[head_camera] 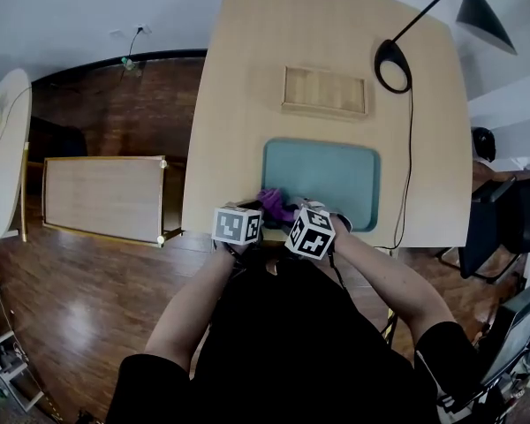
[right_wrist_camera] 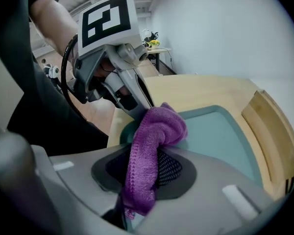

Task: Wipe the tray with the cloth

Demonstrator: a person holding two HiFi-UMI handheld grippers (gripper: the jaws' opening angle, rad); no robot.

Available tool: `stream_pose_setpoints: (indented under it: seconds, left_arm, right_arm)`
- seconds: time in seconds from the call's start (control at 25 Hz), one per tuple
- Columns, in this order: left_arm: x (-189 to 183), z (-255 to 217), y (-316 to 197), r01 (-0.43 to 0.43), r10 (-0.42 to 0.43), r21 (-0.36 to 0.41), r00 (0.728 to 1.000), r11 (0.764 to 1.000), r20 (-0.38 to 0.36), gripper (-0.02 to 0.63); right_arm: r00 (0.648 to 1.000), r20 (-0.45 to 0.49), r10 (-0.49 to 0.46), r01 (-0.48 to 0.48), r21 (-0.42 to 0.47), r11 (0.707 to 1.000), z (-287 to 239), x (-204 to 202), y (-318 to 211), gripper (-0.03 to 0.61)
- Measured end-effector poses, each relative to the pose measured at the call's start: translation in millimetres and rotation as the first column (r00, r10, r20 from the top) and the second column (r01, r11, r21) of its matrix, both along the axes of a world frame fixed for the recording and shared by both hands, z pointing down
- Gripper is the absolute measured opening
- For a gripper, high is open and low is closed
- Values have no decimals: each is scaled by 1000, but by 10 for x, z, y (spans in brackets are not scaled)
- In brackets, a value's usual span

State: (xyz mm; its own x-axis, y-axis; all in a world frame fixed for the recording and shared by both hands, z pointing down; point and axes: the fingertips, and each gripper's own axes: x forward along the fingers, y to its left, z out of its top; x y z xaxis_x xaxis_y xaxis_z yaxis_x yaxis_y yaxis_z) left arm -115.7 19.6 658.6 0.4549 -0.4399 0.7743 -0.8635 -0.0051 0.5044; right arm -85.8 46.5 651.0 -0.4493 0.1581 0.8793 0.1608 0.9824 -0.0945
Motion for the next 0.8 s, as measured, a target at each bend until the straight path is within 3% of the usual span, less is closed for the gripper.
stream_pose_setpoints:
  seconds: [0.08, 0.16, 0.32, 0.44, 0.6, 0.8]
  left_arm:
    - [9, -1, -2, 4, -4, 4, 1000, 1000, 13, 61]
    - [6, -2, -1, 3, -3, 6, 1000, 1000, 13, 60]
    - [-11, -10, -13, 1, -1, 16, 1000, 1000, 0, 61]
    - [-23, -34, -21, 4, -4, 20, 1000, 1000, 11, 61]
    - [-40, -47, -36, 10, -10, 19, 1000, 1000, 15, 61]
    - [-45, -21, 2, 8, -8, 6, 1000, 1000, 8, 60]
  right_arm:
    - [999, -13, -41, 41, 20, 999, 4, 57, -71, 106]
    - [998, -40, -52, 56, 115, 992, 26, 105, -392, 106]
    - [996, -44, 72, -59, 251, 966, -57, 46, -1408, 106]
    - [992, -77, 98, -71, 296, 952, -74, 8, -1906, 106]
    - [992, -91, 89, -57, 309, 949, -54, -17, -2029, 107]
    - [994, -67, 90, -70, 259, 963, 10, 64, -1678, 106]
